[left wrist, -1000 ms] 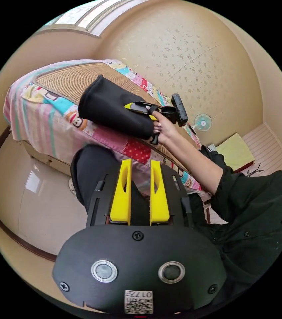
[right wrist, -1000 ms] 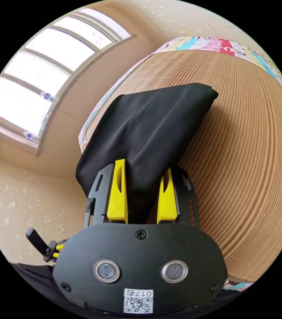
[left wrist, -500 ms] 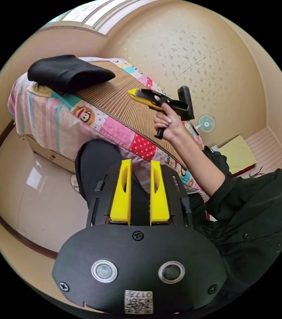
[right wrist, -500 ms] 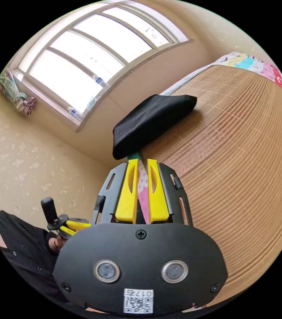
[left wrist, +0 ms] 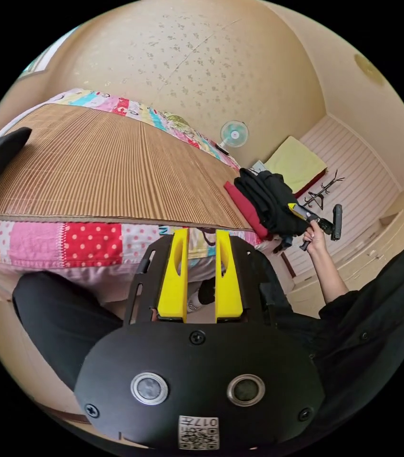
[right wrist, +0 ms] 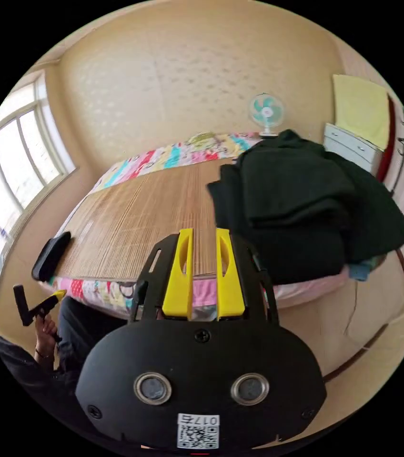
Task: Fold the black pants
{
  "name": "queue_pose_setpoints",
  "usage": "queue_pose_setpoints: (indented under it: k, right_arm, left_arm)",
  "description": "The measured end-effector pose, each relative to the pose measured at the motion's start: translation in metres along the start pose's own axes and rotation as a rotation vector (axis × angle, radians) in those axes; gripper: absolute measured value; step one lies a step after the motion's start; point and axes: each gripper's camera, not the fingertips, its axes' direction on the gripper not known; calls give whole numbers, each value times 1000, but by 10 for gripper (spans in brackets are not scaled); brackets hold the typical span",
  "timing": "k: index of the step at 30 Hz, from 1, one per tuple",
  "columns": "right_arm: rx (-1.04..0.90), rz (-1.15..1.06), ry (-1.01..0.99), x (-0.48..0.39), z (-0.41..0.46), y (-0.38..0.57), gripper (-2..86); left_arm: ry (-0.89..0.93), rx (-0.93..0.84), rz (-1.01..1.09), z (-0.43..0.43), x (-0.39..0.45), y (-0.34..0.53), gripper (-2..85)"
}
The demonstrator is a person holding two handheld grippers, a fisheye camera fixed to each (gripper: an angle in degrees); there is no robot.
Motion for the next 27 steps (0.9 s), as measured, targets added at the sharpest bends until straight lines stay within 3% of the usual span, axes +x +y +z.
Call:
queue_pose_setpoints:
  k: [3,7,11,19,25,27]
  right_arm:
    - [83,138,44,43,-19,1,89]
    - [71,153,22,61,0,-17,93]
    - [39,142,85,48,39,-48,40]
    - [250,-294,-271,-113,-2,-84,13]
    - [65,-516,-710,-200,11,-8,14]
    - [-117,-530,-827,-232,46,45,18]
  left_arm:
    - [38,-8,44,10,18,-1,88]
    - [103,-25,32,16,26,9,88]
    - [68,-35,-8,9,25,23,88]
    - [32,-11,-95,-10,8,37,81]
    - [-60,27,-109,-22,-2,40,82]
    - [-40,20,-150,-19,-15,39,83]
